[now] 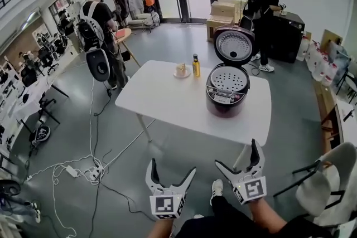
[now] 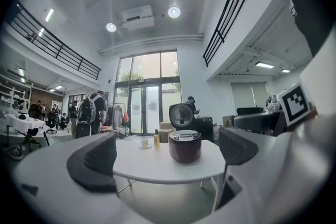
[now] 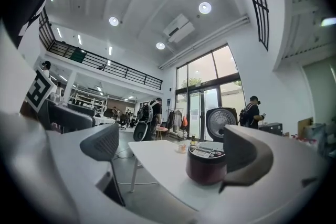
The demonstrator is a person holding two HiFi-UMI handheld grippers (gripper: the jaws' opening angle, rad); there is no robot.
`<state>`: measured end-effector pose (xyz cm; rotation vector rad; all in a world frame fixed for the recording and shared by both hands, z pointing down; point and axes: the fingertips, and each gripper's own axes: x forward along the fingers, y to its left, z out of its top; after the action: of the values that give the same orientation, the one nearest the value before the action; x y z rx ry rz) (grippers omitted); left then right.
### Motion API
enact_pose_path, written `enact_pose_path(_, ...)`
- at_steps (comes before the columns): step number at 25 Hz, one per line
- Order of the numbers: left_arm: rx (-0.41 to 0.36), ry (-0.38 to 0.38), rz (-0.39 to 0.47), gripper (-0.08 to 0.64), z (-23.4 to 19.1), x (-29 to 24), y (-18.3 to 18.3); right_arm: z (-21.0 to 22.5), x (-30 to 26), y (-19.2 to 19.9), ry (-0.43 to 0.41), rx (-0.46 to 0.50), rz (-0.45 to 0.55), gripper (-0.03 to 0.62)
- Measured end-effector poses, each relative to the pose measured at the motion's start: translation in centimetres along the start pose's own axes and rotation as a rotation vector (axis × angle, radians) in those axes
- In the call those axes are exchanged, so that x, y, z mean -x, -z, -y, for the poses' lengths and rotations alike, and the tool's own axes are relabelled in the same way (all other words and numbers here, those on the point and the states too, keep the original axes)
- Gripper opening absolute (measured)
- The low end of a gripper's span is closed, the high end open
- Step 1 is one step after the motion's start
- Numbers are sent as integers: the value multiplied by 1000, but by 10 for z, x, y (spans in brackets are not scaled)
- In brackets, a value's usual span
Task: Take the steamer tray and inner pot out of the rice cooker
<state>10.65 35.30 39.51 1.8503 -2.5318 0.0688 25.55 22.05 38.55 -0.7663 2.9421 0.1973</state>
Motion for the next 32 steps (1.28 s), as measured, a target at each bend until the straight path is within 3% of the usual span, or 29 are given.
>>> enact_pose_path(7,-3,44,-52,594,-9,-82,5,48,-65,24,28,-42,-18,592)
enact_pose_path(22,-28,145,-97,583,8,-276,-5,188,-176,51,84,-1,-90,592)
enact_pose_path(27,2,145,-119,575,4,-317,-7,218,-197,63,124,33,-148,592)
enact_pose_path(32,-56,157,-135,544,-3,-351,-5,230,-213,76,125,11,-195,592)
